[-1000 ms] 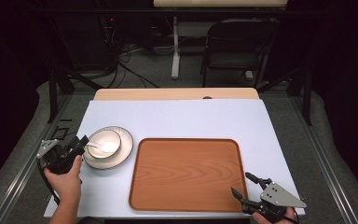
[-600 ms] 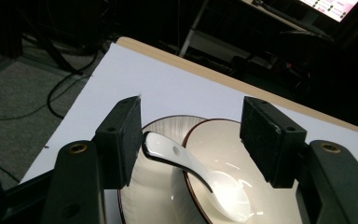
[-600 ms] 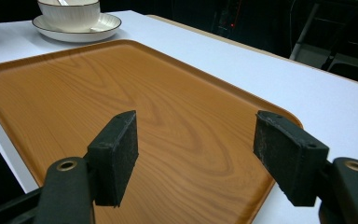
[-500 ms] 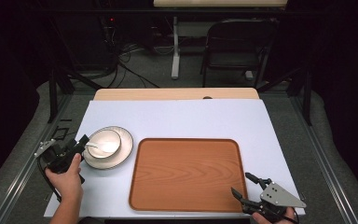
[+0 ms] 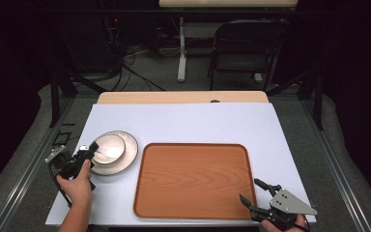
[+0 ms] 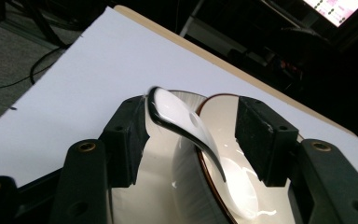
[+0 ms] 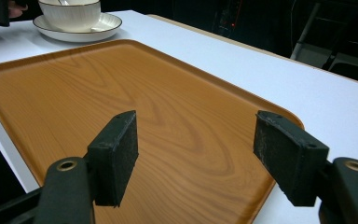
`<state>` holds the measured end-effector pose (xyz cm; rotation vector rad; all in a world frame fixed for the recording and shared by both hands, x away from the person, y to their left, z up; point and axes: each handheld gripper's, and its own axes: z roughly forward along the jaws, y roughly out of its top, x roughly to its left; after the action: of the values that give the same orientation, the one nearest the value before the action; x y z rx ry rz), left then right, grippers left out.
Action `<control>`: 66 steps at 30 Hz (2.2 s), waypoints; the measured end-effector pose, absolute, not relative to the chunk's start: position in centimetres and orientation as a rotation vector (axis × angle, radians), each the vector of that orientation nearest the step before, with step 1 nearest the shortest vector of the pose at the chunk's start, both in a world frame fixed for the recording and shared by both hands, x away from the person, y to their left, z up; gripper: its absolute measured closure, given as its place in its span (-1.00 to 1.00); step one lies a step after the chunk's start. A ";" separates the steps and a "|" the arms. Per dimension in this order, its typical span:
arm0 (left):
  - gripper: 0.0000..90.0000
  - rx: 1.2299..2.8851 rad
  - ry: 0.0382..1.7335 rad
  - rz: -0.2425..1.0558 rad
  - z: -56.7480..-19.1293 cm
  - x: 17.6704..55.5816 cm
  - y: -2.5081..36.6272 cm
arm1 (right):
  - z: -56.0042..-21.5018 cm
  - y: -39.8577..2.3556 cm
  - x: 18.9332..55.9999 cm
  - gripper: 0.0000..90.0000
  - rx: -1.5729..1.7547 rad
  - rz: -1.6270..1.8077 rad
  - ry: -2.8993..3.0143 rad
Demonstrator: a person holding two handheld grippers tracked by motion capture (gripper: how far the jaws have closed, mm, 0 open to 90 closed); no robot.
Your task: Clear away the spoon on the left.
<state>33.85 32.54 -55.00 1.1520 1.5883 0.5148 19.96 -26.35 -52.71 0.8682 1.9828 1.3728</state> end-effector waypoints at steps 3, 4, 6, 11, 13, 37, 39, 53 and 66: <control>0.04 1.155 1.586 0.506 -55.2 33.9 32.3 | -52.7 -26.4 20.0 -0.32 0.866 1.372 1.982; 0.06 1.153 1.583 0.509 -55.2 34.0 32.2 | -52.7 -26.4 20.0 -0.32 0.866 1.373 1.982; 0.11 1.147 1.576 0.514 -55.3 33.9 32.2 | -52.7 -26.4 20.0 -0.32 0.865 1.373 1.982; 0.22 1.143 1.566 0.501 -55.4 33.9 32.2 | -52.7 -26.4 20.0 -0.32 0.866 1.373 1.985; 0.26 1.145 1.565 0.498 -55.5 33.8 32.2 | -52.7 -26.4 20.0 -0.32 0.866 1.374 1.984; 0.70 1.128 1.536 0.531 -55.1 33.3 32.8 | -52.7 -26.4 20.0 -0.32 0.862 1.375 1.985; 0.74 1.114 1.534 0.525 -54.9 33.2 32.9 | -52.7 -26.4 20.0 -0.32 0.861 1.375 1.985; 0.89 1.065 1.495 0.470 -53.6 33.2 33.2 | -52.7 -26.4 20.0 -0.32 0.862 1.374 1.985; 0.89 1.026 1.469 0.459 -51.0 32.9 32.6 | -52.7 -26.4 19.9 -0.32 0.861 1.373 1.984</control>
<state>32.88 32.63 -51.04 1.0255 1.4686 0.4589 19.94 -26.40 -52.70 0.8611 1.9841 1.3728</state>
